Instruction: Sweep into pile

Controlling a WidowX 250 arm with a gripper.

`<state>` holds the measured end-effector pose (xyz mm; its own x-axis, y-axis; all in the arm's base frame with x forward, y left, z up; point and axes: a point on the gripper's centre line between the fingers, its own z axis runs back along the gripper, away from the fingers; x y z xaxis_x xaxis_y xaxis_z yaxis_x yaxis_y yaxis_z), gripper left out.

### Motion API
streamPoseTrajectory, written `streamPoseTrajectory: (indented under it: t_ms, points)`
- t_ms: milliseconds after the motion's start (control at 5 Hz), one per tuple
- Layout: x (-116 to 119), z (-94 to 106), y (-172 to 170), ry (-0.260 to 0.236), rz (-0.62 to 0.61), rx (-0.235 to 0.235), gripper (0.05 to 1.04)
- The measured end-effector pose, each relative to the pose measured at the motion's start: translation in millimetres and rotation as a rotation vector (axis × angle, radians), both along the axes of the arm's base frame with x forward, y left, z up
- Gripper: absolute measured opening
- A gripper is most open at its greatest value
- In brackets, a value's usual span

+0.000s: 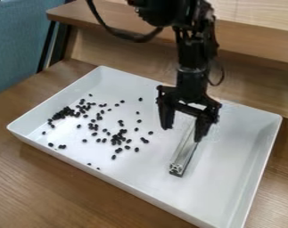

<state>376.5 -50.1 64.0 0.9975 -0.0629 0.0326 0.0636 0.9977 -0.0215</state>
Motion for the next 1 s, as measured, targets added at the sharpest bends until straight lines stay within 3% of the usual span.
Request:
streamPoseTrajectory:
  t_ms: [400,800,1000]
  points:
    - [0,-21.5,-6,0.005,0.041,-0.027,0.953]
    - [1,-30.8,-8,-0.033,0.038,-0.042,0.408]
    - [-5,-31.2,-6,0.0,-0.006,-0.026,0.396]
